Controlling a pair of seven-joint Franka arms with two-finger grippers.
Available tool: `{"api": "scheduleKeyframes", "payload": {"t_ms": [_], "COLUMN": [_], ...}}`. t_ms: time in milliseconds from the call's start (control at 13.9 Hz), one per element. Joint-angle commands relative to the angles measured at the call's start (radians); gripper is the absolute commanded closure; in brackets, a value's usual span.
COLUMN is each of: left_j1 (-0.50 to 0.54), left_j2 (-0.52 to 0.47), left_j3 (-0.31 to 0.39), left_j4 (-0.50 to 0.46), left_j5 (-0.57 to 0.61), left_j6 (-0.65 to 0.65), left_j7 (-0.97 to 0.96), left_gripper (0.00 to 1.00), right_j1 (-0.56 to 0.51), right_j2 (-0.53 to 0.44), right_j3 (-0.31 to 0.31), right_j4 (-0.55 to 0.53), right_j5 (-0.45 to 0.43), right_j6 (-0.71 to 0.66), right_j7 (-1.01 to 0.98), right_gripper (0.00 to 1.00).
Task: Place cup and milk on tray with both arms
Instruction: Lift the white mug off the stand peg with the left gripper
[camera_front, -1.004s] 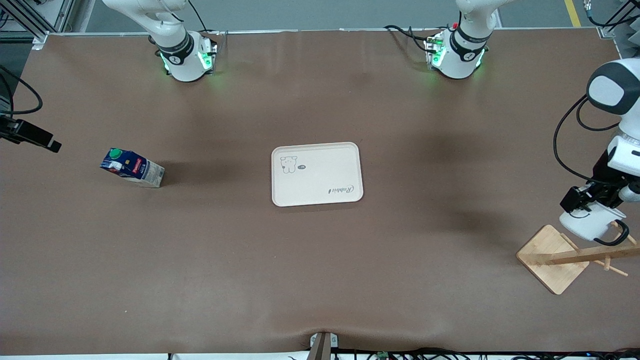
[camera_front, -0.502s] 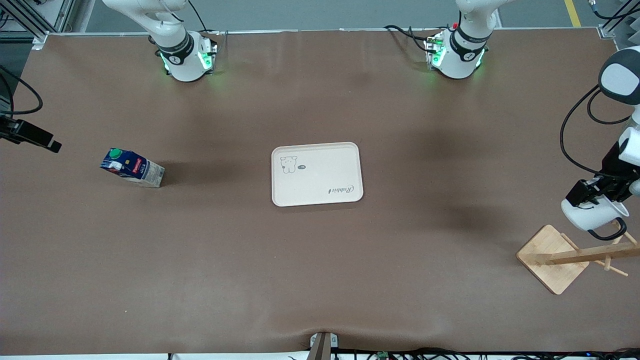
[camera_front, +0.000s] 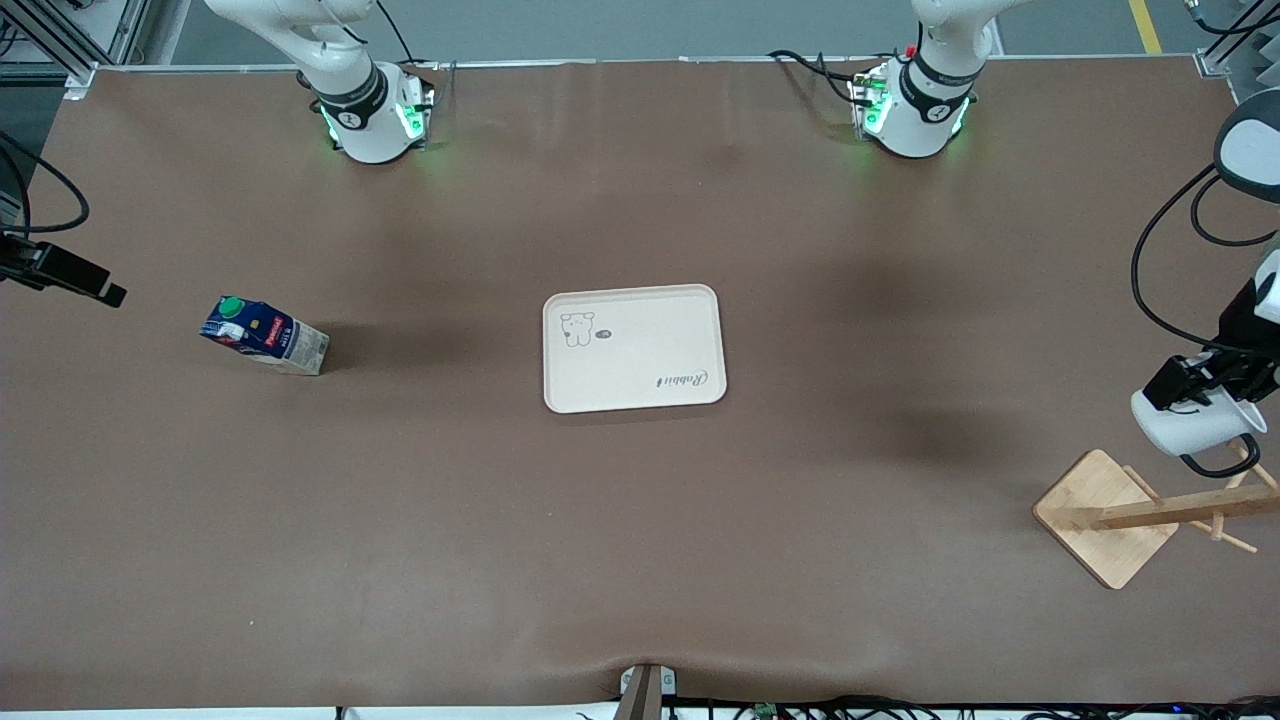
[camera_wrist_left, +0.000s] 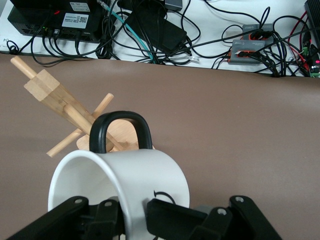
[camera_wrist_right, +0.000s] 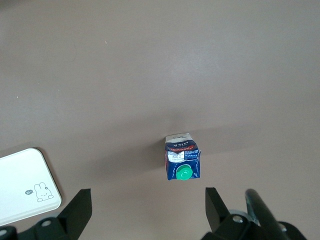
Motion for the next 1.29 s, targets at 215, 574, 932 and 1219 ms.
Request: {"api": "scheduleKeyframes", "payload": {"t_ms": [215,574,932,1219], "left_j1": [0.001,-0.003,-0.003,-0.003], "left_j2": [-0.002,-0.022,-0.046,-0.069], "left_j3": [-0.01,-0.021,-0.026,-0.035], "left_j4": [0.03,0.026,0.03,0.023], "left_j5": [-0.009,-0.009,-0.009,-0.009], "left_j6": [-0.038,-0.103,-0.15,-0.182], "left_j7": [0.008,-0.065,-0.095,-0.113], "left_gripper": [1.0,1.0,1.0,1.0], "right_j1": [-0.01,-0.011,-0.013,-0.01], "right_j2": [0.015,0.015,0.015,0.017], "right_j3": [0.006,0.006,0.006,0.004], "right_j4": [0.032,0.038,0.038,0.038], "right_j5": [0.014,0.014,0.016,0.016], "right_j6": [-0.011,-0.011,-0.011,-0.011], "right_j7": [0.003,0.003,0.003,0.003], "right_gripper": [0.0,0.0,0.0,0.0]}}
